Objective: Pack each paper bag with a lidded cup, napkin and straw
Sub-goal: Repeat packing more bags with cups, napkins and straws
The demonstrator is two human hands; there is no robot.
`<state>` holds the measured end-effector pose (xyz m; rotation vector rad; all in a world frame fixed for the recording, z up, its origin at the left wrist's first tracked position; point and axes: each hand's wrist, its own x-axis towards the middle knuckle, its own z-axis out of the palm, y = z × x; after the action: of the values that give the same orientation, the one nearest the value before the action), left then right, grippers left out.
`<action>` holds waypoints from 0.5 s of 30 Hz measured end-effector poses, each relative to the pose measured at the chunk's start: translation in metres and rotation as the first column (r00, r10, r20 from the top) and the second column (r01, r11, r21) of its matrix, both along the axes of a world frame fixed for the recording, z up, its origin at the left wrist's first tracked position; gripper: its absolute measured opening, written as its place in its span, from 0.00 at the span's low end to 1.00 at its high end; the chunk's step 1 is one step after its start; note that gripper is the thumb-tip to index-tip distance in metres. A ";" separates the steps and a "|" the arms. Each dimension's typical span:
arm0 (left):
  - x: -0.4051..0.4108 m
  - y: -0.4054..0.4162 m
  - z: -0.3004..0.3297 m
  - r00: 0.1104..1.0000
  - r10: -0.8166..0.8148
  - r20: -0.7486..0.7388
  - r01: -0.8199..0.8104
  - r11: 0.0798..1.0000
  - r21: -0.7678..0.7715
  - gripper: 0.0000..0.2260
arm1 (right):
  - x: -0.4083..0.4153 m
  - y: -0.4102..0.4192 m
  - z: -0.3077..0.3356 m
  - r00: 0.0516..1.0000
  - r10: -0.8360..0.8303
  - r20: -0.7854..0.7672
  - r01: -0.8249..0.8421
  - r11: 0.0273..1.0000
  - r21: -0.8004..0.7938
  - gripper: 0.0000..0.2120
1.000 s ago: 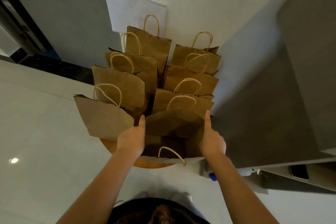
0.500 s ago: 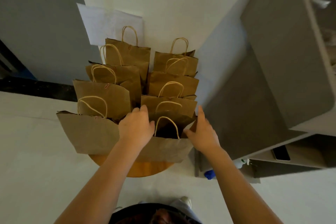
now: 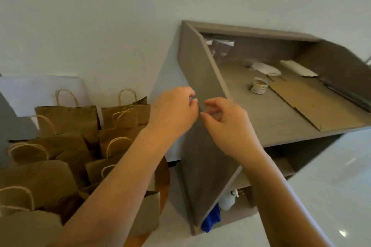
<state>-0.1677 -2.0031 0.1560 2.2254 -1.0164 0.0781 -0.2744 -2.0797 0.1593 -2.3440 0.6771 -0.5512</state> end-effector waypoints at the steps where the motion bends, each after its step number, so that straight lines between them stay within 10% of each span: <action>1: -0.001 -0.016 0.010 1.000 -0.020 0.021 0.021 1.000 -0.016 0.11 | -0.003 -0.012 0.009 1.000 -0.009 0.029 0.009 1.000 0.004 0.15; 15: 0.047 -0.223 0.058 0.981 -0.012 0.195 -0.022 0.984 0.175 0.10 | 0.059 -0.234 0.035 0.999 0.041 0.015 -0.041 0.999 0.018 0.14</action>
<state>-0.1208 -2.2264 0.2143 2.4178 -1.1622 0.2205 -0.2156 -2.3133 0.1943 -2.3294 0.6236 -0.5411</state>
